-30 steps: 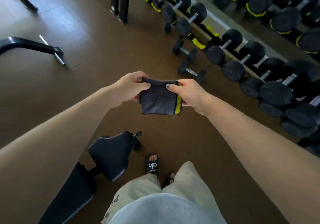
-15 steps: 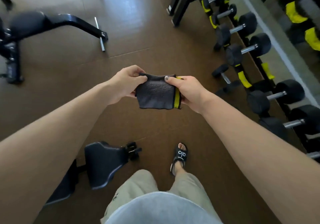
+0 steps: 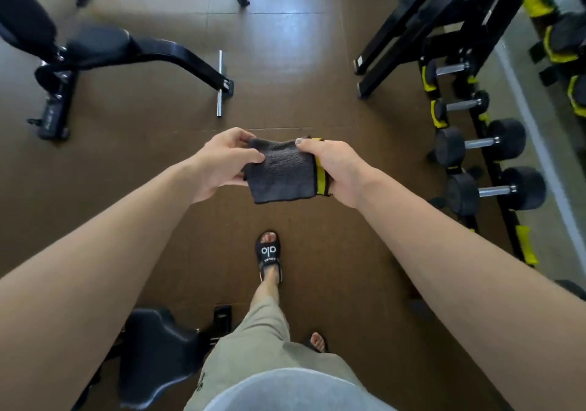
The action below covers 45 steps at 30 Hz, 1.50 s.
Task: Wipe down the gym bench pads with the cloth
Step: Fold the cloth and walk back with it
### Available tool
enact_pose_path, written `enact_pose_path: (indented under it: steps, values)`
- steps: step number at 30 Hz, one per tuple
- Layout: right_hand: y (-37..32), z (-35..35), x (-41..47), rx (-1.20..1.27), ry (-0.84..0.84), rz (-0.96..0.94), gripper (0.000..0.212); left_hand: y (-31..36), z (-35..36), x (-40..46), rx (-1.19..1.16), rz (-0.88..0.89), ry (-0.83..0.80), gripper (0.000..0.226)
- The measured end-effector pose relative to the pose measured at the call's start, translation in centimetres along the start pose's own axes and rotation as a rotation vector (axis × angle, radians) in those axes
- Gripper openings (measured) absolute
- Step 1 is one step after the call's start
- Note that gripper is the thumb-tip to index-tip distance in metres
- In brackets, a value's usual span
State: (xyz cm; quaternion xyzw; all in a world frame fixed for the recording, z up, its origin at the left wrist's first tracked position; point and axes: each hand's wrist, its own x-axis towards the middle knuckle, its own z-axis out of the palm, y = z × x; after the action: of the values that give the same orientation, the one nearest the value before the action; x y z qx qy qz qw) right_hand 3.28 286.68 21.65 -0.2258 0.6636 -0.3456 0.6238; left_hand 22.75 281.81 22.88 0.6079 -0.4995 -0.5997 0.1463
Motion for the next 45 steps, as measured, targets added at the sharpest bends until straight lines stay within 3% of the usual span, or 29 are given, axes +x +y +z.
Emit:
enact_pose_path:
  steps: [5,14,19,22,25,27,31,35,40,45]
  values:
    - [-7.7,0.0,10.3,-0.046,-0.067,0.002,0.023,5.9,-3.5,10.6,0.013,0.015,0.003,0.024]
    - [-22.3,-2.6,24.7,-0.066,0.013,-0.044,0.021,20.0,-6.7,28.4,0.02,0.003,-0.021,0.023]
    - [-30.2,-6.2,34.4,-0.039,0.067,-0.043,0.021,27.2,-6.2,38.9,-0.033,-0.043,-0.161,0.062]
    - [-35.5,-8.0,40.7,-0.011,0.01,-0.007,0.044,31.6,-6.2,44.6,0.045,-0.016,-0.194,0.08]
    - [-41.3,-9.9,45.5,0.066,-0.161,0.039,0.073,35.6,-6.9,50.3,0.226,-0.024,-0.162,0.063]
    - [-45.0,-10.7,48.8,-0.016,-0.241,0.015,0.076,38.0,-7.9,54.1,0.338,-0.042,-0.092,0.051]
    - [-52.0,-10.2,56.9,-0.452,-0.194,-0.083,0.07,42.7,-10.6,62.0,0.466,-0.033,-0.047,0.046]
    - [-58.6,-8.8,66.2,-0.654,-0.137,-0.177,0.062,46.7,-14.4,71.8,0.513,0.028,-0.001,0.036]
    - [-65.6,-7.2,77.4,-0.627,-0.179,-0.089,0.051,52.0,-19.6,83.2,0.577,0.056,-0.034,0.014]
    - [-72.3,-6.9,86.3,-0.578,-0.185,-0.081,0.033,58.8,-23.5,92.9,0.559,0.055,-0.054,0.015]
